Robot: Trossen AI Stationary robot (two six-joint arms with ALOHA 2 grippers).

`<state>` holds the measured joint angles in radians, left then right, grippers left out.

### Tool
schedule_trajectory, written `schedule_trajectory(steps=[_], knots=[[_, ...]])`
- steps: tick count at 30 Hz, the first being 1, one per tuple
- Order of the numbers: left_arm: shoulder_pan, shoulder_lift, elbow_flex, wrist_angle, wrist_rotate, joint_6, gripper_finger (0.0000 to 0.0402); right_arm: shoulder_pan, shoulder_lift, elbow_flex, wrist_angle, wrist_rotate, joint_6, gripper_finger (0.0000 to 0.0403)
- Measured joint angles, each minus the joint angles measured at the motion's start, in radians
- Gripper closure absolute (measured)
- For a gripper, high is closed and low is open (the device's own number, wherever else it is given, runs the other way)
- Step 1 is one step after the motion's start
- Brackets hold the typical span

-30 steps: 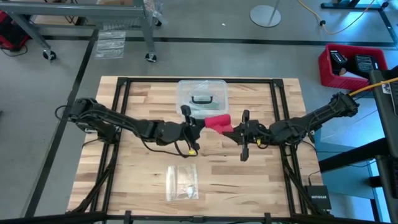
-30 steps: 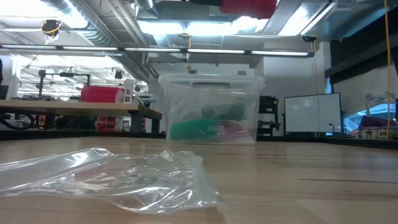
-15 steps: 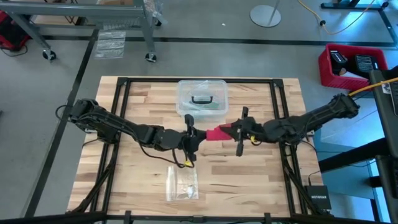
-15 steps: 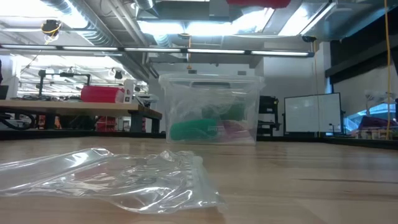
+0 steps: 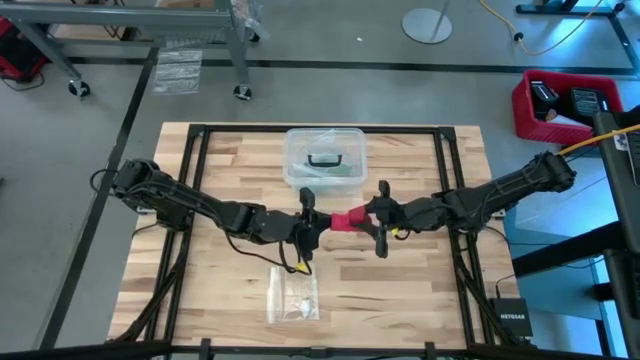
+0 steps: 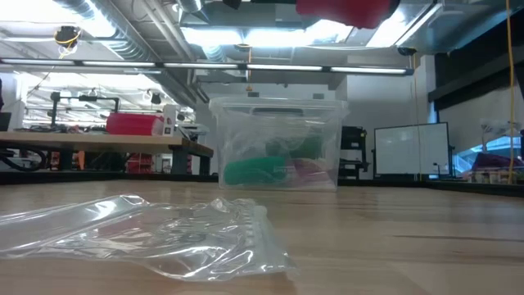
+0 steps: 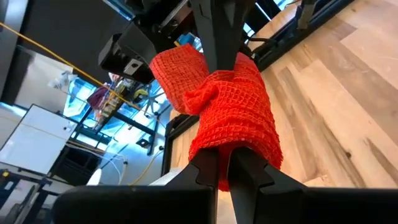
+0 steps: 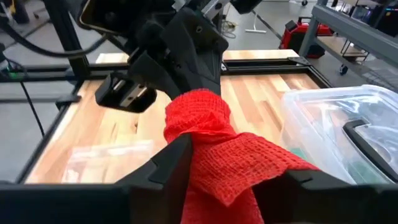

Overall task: Roll bandage
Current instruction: Roll the red bandage

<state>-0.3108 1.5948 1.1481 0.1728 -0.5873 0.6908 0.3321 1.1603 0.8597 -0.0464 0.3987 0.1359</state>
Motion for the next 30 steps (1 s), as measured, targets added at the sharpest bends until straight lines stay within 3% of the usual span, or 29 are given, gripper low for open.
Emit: schedule_trajectory(steps=[5,11,14,24,30], knots=[[-0.001,0.001,0.0,-0.014,0.013,0.001,0.0391,-0.008,0.0,0.0,0.028,-0.004,-0.005,0.0222],[0.007,0.007,0.003,-0.032,0.021,-0.026,0.0391,-0.004,-0.011,0.006,0.18,-0.014,-0.039,0.0202],[0.015,0.008,0.003,-0.043,0.027,-0.05,0.0391,-0.006,-0.02,0.033,0.132,-0.052,0.038,0.02],[0.007,0.009,0.002,-0.054,0.028,-0.063,0.0391,-0.071,-0.019,0.041,-0.031,-0.019,0.413,0.02],[-0.011,0.01,0.001,-0.053,0.016,-0.063,0.0391,-0.116,0.014,0.042,-0.173,-0.032,0.464,0.02]])
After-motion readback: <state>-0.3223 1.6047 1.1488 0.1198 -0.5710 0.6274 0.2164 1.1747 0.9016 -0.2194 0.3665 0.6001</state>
